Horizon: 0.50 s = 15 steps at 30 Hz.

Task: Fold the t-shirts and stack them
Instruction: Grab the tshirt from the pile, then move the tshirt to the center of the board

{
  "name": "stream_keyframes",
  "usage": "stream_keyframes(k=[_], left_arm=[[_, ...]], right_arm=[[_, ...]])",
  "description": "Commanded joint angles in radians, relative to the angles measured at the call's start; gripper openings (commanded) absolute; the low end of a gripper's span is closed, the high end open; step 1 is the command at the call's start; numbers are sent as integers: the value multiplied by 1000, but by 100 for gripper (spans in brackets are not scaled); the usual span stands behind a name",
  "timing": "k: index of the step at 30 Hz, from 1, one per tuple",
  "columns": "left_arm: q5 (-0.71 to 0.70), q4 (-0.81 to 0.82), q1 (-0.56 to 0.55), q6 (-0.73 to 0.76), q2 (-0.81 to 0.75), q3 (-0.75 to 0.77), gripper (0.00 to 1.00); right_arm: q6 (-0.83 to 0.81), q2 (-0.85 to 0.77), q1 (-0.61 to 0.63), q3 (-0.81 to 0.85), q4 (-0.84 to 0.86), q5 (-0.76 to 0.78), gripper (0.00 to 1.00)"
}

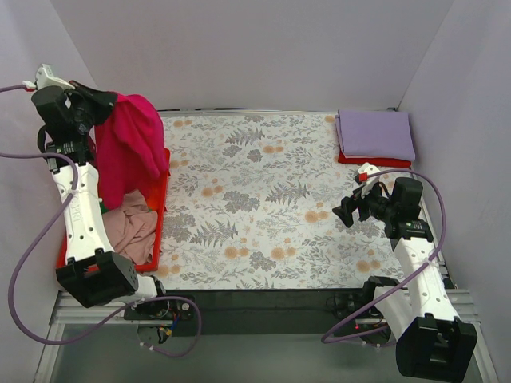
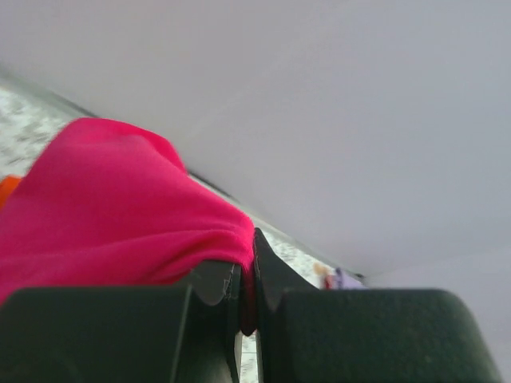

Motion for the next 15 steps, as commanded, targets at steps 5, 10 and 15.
stream_keyframes(k=[5, 10, 15], left_arm=[[196, 121, -147, -180, 17, 210, 0], [202, 100, -389, -176, 112, 398, 0], [202, 101, -610, -170, 165, 458, 0]], right_arm=[[2, 5, -2, -7, 49, 1, 98], [0, 8, -3, -7, 48, -1, 98], [-3, 5, -2, -7, 50, 10, 98]])
